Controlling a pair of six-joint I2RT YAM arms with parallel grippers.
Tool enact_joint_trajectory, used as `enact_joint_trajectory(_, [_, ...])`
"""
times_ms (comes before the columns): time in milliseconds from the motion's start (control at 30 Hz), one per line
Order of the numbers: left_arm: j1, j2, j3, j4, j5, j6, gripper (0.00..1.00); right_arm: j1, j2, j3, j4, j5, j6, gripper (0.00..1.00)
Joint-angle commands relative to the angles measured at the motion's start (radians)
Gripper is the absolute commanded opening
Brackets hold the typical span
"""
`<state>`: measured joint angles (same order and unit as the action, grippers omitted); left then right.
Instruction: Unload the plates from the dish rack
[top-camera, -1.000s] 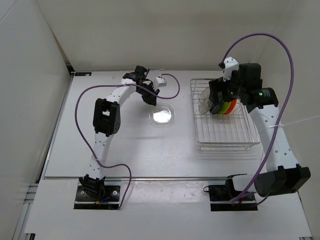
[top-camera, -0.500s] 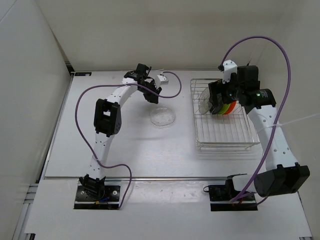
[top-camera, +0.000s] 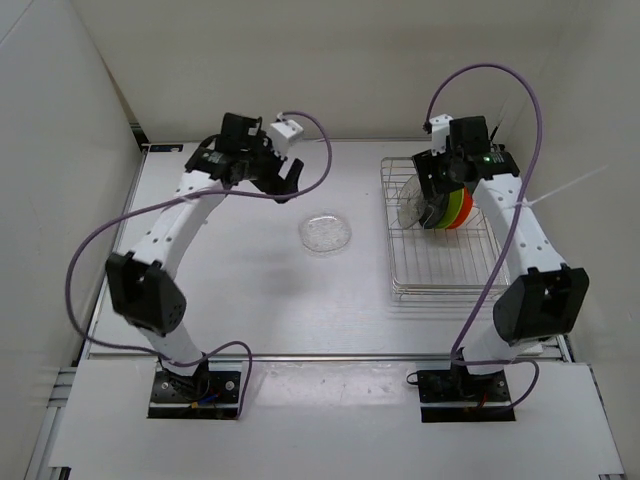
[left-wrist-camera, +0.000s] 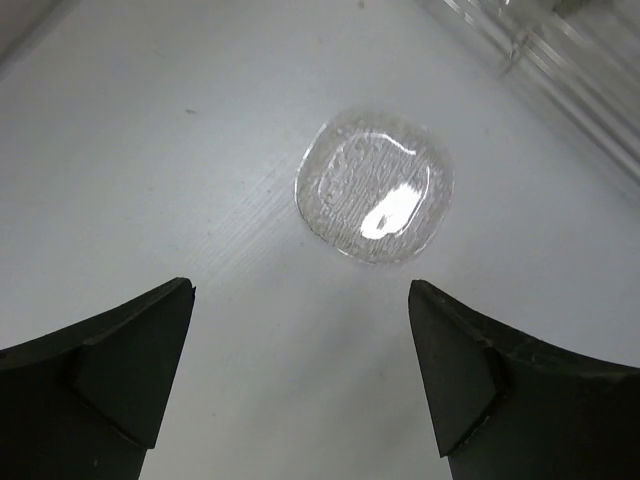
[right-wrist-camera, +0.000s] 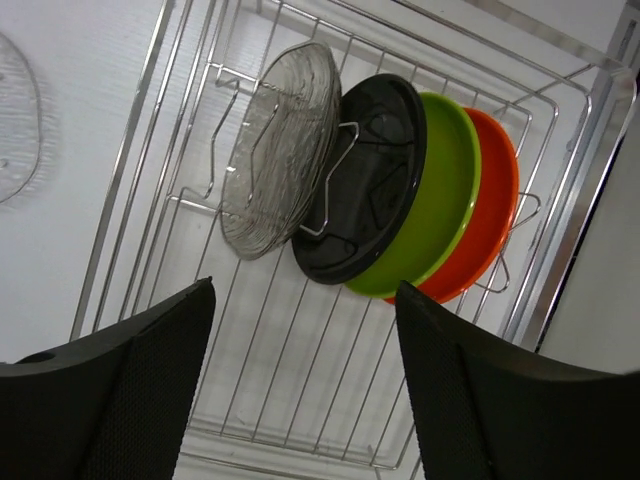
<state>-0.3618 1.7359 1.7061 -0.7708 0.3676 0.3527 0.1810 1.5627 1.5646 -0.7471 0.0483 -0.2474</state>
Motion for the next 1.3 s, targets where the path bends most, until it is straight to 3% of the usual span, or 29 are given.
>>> enact_joint_trajectory(0, [0.018,-0.143,-0.023,0.036,-0.127,-0.194,1.00,0.026,0.063,0.098,0.051,0.082,-0.030,0.75])
enact_joint_trajectory(133, [0.027,-0.191,-0.013,-0.039,-0.153,-0.248,1.00,0.035,0.132,0.130,0.072,0.114,-0.049,0.64])
enact_joint_trajectory(533, [0.004,-0.312,-0.066,-0.050,-0.306,-0.314,1.00,0.044,0.298,0.130,0.147,0.232,-0.069,0.49])
enact_joint_trajectory(1100, [0.004,-0.352,-0.112,-0.001,-0.335,-0.296,1.00,0.104,0.327,0.130,0.129,0.323,-0.038,0.00])
enact_joint_trajectory(1267, [0.004,-0.352,-0.122,0.017,-0.345,-0.296,1.00,0.146,0.300,0.165,0.097,0.415,-0.020,0.00])
